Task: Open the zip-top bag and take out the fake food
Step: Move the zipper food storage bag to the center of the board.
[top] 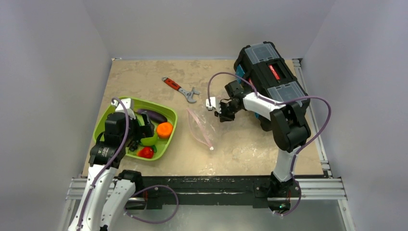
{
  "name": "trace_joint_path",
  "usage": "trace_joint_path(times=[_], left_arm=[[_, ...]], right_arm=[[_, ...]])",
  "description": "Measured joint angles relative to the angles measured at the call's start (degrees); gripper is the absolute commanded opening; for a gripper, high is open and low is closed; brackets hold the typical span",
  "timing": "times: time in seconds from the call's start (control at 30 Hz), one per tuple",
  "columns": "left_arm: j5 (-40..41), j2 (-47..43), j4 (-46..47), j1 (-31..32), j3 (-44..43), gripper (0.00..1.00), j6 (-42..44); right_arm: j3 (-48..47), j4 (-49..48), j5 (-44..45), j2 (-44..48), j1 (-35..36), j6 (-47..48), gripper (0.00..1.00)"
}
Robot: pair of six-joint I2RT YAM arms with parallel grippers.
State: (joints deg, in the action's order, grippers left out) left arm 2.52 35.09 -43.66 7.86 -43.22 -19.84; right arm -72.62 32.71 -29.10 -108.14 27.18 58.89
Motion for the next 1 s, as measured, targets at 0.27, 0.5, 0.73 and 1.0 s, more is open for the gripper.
trace_joint_path(times=[0.27, 0.5, 0.73, 1.0], left_arm=[[-2.12, -0.13, 0.5, 0.0, 0.0, 1.0, 0.98], [-3.04, -0.31, 0.74, 0.0, 0.0, 1.0, 1.22], [-4.33, -0.94, 0.79, 0.0, 0.0, 1.0, 1.46], [-11.32, -3.74, 1.4, -0.02, 0.2, 1.0, 1.14]], right_arm=[[0.98, -4.24, 3.23, 3.1, -2.89, -3.65, 0.28], [2.43, -6.54, 4.11, 6.93, -3.98, -5.05, 0.54], [5.6, -7.52, 2.34, 17.25, -5.4, -6.08, 0.67], [7.89, -6.97, -2.73, 32.33, -5.86, -5.97, 0.87]])
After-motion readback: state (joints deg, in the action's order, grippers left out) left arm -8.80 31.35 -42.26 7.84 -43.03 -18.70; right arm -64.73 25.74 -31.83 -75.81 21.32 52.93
